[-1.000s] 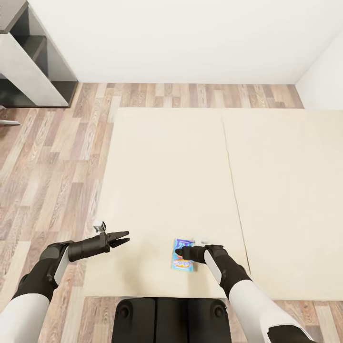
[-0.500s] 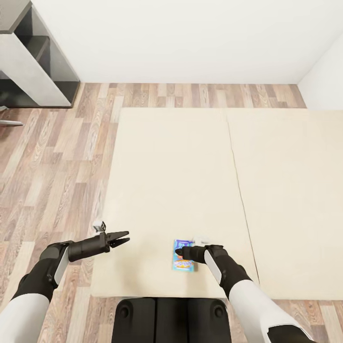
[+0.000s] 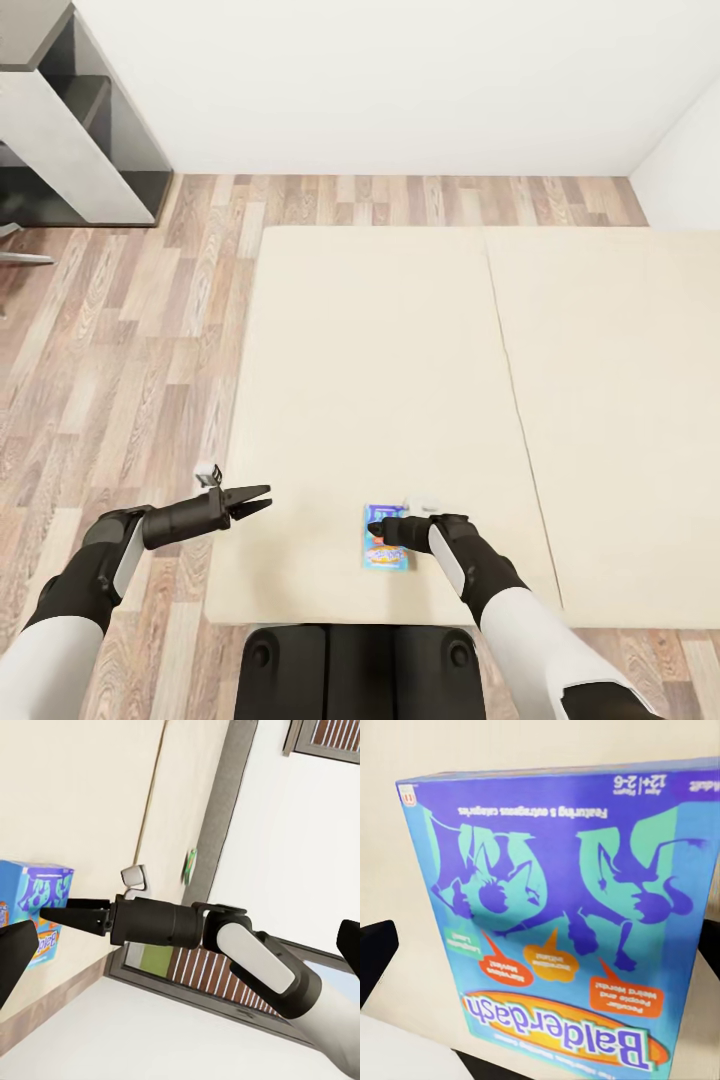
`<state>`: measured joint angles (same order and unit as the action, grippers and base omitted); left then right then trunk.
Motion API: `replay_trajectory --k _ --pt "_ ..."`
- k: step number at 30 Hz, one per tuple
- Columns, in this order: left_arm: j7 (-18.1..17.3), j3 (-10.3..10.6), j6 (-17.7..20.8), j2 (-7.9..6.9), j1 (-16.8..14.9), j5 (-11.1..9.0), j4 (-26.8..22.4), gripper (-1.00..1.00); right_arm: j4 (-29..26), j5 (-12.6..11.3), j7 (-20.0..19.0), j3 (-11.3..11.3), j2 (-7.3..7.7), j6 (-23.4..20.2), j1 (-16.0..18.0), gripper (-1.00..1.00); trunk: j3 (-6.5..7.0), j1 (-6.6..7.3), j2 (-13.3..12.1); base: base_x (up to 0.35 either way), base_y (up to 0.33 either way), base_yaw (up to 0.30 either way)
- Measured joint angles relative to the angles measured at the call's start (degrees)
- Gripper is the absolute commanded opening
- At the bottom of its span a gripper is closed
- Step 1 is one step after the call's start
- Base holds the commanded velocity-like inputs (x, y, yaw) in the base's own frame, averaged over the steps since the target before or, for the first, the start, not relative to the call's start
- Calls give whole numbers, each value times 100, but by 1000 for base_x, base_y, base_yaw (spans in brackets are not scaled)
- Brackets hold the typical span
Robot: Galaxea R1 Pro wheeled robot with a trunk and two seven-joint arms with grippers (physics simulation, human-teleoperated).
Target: Put all the toys in the child's room - the three board games (two on the bed and one on the table), the two jigsaw puzzles on the table, and the tennis ball on the table - inside the toy box on the table in the child's room.
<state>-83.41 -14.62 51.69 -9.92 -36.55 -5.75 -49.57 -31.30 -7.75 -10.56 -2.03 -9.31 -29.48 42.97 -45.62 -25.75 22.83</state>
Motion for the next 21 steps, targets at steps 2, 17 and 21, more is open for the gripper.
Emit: replay_trajectory --k 2,17,21 --pt "0 -1 0 0 0 0 0 100 -2 -1 0 0 -5 0 0 100 0 0 0 0 101 0" --pt "0 -5 0 0 0 0 0 100 5 7 3 0 -30 1 2 100 0 0 0 0 101 0" --pt "0 -1 0 0 0 0 0 100 8 -1 4 0 -32 0 1 100 0 0 0 0 101 0"
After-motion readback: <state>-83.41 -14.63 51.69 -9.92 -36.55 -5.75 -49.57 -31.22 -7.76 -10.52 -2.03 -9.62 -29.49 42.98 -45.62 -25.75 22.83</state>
